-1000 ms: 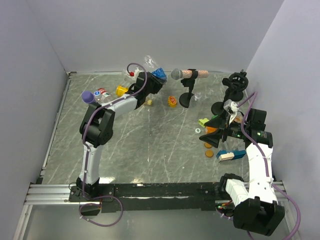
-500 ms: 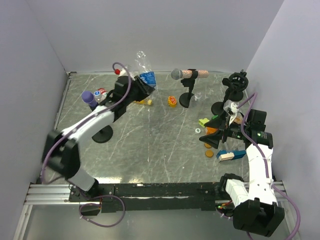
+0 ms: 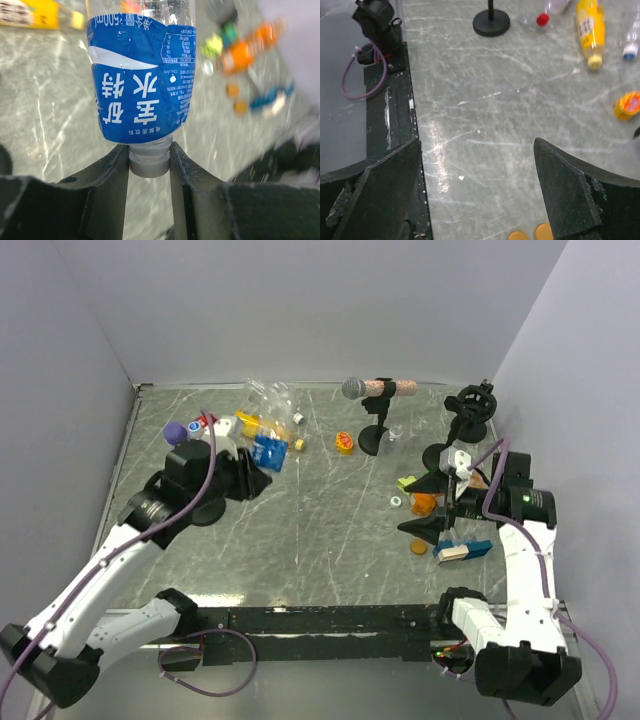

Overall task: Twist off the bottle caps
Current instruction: Pass from the left arm to the right, then unscrew the bottle cap from the plastic bottle.

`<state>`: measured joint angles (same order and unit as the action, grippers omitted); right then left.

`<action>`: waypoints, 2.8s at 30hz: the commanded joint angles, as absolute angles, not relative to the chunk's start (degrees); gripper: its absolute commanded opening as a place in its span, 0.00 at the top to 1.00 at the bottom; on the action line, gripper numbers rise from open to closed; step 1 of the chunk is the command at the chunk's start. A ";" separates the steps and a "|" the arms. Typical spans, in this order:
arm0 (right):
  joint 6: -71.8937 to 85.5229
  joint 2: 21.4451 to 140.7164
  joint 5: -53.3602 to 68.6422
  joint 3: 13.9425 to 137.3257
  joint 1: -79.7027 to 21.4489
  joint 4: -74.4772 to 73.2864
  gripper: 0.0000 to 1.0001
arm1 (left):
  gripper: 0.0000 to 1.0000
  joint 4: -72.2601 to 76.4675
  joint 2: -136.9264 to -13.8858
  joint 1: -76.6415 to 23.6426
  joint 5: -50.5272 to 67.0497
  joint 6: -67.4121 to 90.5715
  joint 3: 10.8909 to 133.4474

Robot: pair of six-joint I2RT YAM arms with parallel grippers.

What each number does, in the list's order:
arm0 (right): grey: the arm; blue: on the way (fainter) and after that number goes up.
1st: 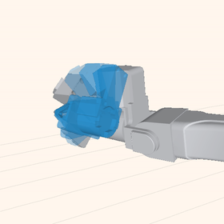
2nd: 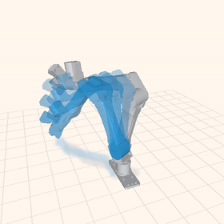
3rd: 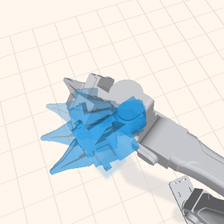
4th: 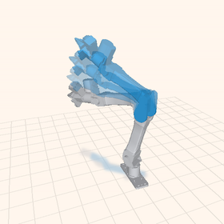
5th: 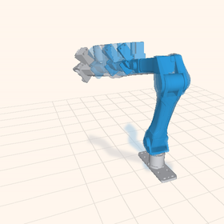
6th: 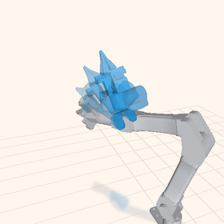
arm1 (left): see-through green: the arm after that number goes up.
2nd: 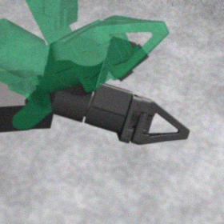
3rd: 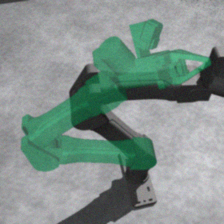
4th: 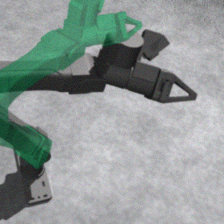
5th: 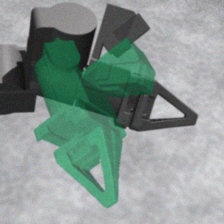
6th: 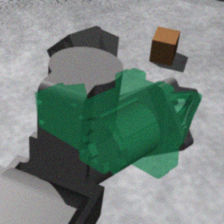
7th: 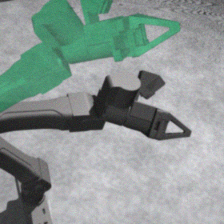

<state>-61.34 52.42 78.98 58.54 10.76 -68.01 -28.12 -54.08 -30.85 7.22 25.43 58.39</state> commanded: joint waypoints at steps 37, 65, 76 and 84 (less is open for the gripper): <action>-64.19 74.88 61.62 71.64 -20.38 -78.60 0.01 | 0.95 -39.90 -74.45 -73.21 -10.81 -17.58 71.98; -53.44 81.04 59.15 74.18 -27.77 -75.77 0.86 | 0.34 -34.64 -66.91 -77.08 -21.01 -12.32 71.99; -61.94 69.53 65.47 68.65 -19.96 -76.11 0.86 | 0.03 -9.07 -33.24 -76.99 -7.39 3.77 48.36; -79.05 68.72 75.92 61.54 -13.64 -81.98 0.85 | 0.03 -7.39 -45.68 -76.99 0.17 -3.68 50.97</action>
